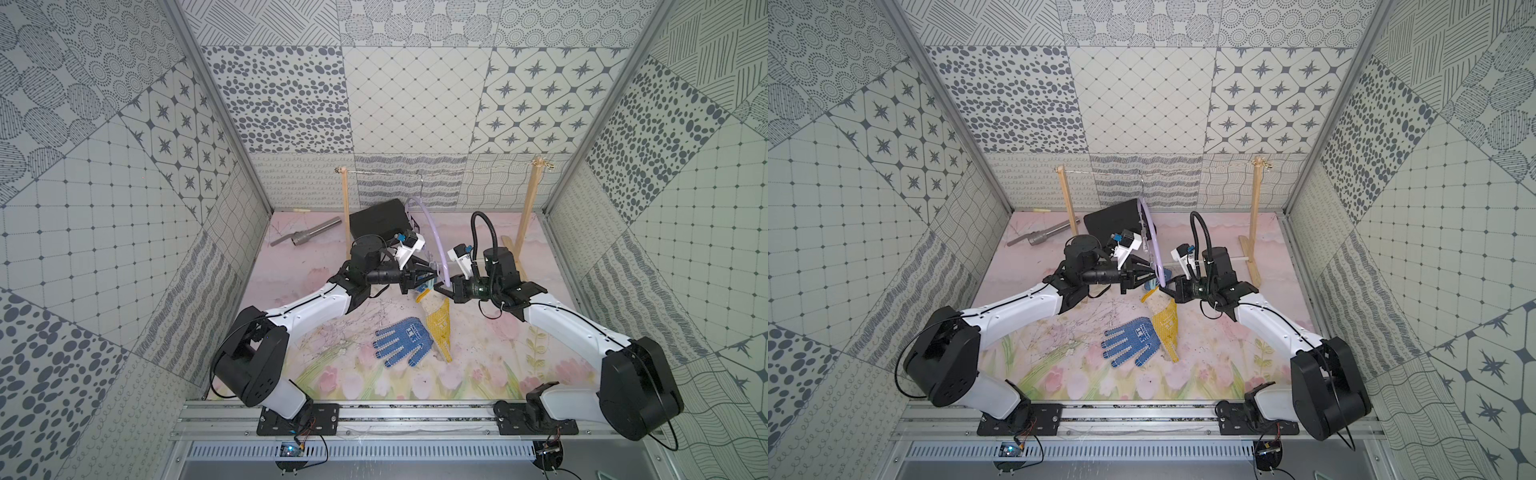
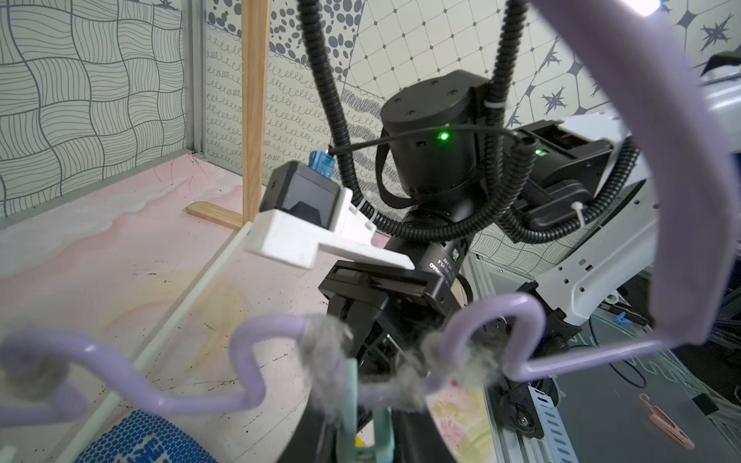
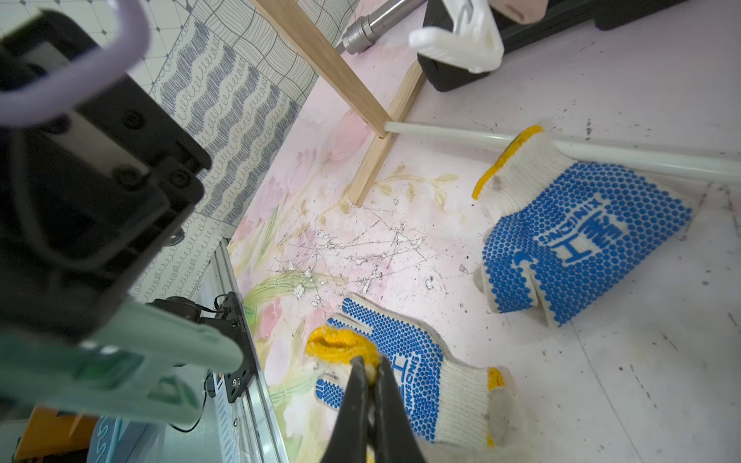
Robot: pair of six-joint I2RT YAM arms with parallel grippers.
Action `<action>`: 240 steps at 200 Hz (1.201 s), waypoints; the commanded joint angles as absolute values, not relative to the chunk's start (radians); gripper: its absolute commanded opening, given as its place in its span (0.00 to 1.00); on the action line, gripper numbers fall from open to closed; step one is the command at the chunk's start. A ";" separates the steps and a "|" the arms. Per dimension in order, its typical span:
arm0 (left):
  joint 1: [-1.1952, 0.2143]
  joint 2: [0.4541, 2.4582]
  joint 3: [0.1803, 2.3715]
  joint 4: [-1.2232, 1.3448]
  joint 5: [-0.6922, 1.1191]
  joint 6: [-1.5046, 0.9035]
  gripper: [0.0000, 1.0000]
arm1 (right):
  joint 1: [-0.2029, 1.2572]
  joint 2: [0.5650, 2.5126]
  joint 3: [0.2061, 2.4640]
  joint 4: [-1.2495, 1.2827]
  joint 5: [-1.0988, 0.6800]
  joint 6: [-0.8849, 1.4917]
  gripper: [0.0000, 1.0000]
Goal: Clip the gloves onto a hanger to dry
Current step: Clamp the glove onto the hanger.
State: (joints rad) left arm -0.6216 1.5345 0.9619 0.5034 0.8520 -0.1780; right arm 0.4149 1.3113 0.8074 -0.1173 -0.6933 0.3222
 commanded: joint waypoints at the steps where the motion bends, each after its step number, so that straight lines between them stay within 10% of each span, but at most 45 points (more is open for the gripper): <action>1: -0.624 1.538 0.957 0.639 0.827 -0.281 0.00 | 0.432 1.254 0.792 -0.033 -0.637 0.399 0.00; 240: -0.617 1.582 0.904 0.984 0.927 -0.264 0.00 | 0.451 1.124 0.764 -0.011 -0.725 0.483 0.00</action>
State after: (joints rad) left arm -0.6235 1.5703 0.9024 0.7822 0.8341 -0.2687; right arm 0.4458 1.1515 0.7521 -0.0334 -0.6952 0.5079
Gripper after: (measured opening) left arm 0.219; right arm 0.064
